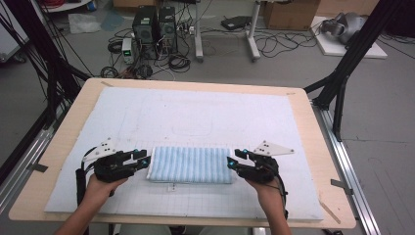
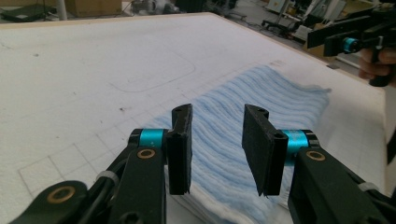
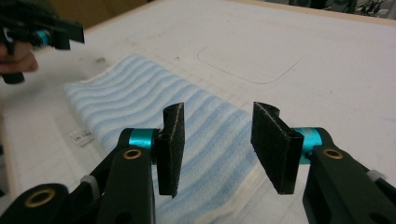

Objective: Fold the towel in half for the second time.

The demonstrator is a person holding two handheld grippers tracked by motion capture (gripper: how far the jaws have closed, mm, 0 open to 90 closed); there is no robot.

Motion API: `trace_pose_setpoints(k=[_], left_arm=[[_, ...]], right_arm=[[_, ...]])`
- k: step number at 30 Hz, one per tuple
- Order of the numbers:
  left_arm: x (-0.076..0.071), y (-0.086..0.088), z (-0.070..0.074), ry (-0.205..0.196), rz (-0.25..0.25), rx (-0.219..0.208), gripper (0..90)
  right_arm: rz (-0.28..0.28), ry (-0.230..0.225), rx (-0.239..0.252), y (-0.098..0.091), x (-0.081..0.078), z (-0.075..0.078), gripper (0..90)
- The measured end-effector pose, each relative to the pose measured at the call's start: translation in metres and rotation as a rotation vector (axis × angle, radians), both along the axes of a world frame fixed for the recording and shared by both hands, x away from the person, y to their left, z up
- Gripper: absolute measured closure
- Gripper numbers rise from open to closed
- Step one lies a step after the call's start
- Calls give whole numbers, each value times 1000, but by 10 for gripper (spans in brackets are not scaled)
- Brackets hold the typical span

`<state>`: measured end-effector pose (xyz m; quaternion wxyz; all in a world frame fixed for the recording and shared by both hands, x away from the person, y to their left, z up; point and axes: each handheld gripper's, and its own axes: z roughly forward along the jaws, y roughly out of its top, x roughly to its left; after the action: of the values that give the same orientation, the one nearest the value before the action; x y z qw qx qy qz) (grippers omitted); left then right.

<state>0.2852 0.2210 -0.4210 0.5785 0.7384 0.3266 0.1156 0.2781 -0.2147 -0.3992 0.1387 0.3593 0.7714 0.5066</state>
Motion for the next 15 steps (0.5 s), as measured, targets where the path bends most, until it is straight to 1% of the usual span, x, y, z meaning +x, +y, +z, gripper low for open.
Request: trace_pose_setpoints(k=[1,3,4,5,6,8,10,11,13,15], left_arm=[[3,-3,-2,10,2,18,632],[7,-10,-8,34,-4,54,634],[8,-12,-11,43,-13,72,634],[8,-16,-14,65,-24,89,638],[7,-20,-17,72,-32,116,640],[6,-25,-21,88,-51,172,646],[4,-27,-25,100,-59,228,647],[3,-28,-27,105,-63,241,648],[2,-29,-28,96,-63,268,650],[2,-29,-27,95,-66,282,655]], right_arm=[[3,-7,-32,6,1,-2,543],[28,5,-92,18,3,-10,543],[36,12,-115,23,4,-15,543],[47,19,-124,26,5,-18,542],[60,30,-135,29,7,-23,535],[70,38,-192,33,8,-28,521],[70,49,-215,34,9,-33,503],[69,57,-224,33,9,-35,499],[71,65,-246,32,8,-39,487],[81,60,-270,29,8,-42,479]])
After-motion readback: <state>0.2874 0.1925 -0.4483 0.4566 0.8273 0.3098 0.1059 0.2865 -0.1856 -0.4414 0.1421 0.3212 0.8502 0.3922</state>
